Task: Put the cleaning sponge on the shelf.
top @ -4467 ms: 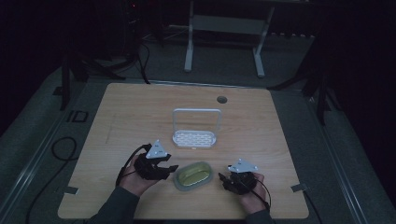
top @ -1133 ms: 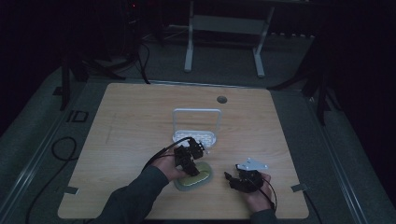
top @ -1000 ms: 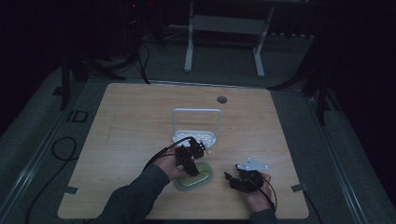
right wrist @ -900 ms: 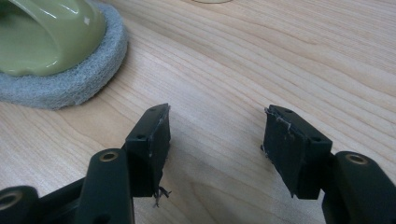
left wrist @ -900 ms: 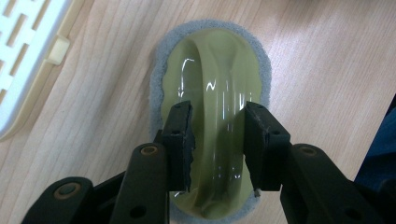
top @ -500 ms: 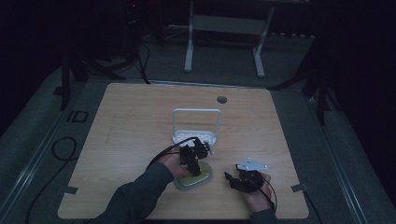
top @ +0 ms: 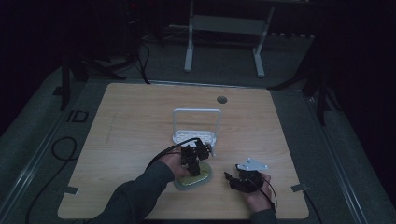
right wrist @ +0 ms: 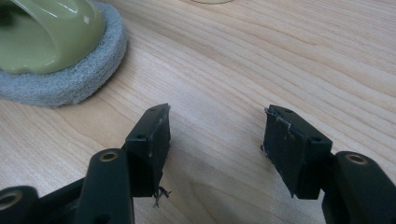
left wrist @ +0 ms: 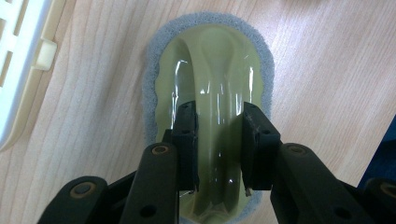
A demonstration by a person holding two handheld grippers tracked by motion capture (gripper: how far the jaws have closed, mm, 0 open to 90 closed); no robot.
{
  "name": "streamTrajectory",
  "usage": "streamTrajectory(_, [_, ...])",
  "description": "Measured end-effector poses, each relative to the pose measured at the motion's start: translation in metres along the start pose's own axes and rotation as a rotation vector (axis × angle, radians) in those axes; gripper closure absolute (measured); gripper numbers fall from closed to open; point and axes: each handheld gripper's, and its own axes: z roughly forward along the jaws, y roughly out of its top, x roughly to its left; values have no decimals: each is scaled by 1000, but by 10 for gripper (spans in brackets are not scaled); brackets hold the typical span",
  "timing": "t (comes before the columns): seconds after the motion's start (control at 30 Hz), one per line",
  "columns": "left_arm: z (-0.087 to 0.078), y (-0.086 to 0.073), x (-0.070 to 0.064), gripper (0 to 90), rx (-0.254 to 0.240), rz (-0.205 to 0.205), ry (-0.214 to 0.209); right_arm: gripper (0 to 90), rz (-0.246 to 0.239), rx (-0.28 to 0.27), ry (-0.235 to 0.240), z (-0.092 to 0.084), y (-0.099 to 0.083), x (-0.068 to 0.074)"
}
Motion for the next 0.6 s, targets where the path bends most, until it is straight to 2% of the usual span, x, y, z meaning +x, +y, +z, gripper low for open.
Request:
streamTrajectory(0.3, [-1, -1, 0, 706, 21, 21, 15, 404, 0, -2, 0, 0, 0, 0])
streamTrajectory(0.6, [-3, -6, 5, 713, 33, 24, 22, 404, -1, -4, 1, 0, -1, 0])
